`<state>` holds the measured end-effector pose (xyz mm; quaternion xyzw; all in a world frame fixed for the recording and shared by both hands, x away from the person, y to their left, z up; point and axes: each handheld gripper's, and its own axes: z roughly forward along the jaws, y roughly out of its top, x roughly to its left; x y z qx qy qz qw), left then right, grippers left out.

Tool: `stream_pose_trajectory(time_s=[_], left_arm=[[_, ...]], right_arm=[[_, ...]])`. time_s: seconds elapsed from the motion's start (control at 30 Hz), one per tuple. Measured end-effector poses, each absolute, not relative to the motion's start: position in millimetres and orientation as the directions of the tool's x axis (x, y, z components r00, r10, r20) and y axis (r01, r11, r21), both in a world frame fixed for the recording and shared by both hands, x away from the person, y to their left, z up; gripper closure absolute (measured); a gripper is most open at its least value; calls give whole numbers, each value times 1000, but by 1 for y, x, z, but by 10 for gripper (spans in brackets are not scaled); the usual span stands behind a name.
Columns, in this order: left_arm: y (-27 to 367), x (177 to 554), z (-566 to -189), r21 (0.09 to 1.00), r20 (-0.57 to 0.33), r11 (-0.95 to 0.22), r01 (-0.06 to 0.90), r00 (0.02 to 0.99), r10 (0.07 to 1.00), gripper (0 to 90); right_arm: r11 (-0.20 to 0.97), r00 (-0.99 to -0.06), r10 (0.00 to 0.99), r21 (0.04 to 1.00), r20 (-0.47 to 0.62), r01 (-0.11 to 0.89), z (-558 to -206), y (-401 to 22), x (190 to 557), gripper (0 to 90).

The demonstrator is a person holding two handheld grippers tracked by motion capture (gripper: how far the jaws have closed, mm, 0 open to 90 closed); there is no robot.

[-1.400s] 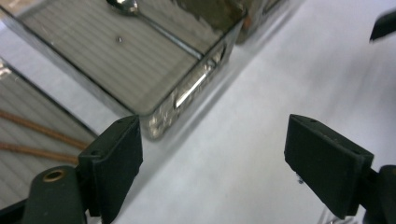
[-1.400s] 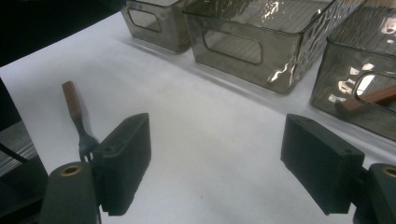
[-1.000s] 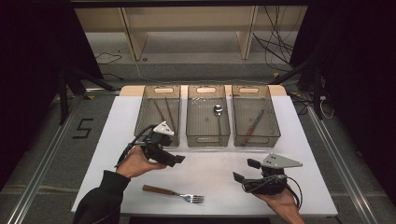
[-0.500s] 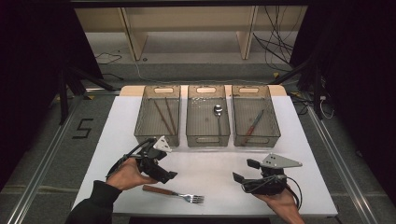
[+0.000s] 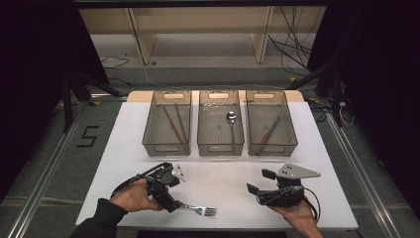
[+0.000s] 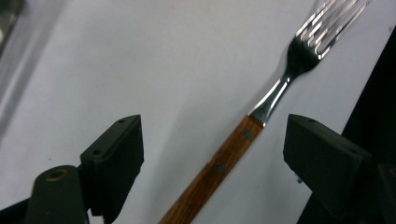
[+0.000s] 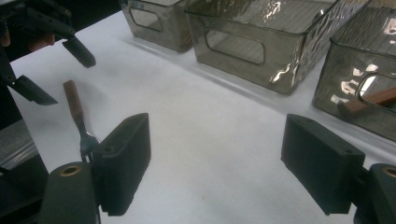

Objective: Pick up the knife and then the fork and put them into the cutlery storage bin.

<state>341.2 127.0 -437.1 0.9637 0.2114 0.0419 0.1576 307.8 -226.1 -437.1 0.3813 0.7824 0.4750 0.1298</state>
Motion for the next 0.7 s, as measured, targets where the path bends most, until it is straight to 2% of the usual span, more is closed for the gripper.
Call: stream_pose_trajectory(time_s=[0.13,0.3,0.53,0.7], left_arm=[[126,338,-441,286,11,-881,377,918,397,237],[124,338,-445,247,14,-905,346,933,360,326],[120,338,-454,223,8,-926,304,949,314,453],[117,340,-458,209,-5,-934,289,956,295,511]], right_arm=[[259,-676,720,842,158,473,-437,-226,308,248],[260,-676,720,842,157,473,-437,-226,308,248],[262,-677,719,840,158,475,-438,-226,308,249],[263,-677,719,840,157,474,-438,-226,308,249]])
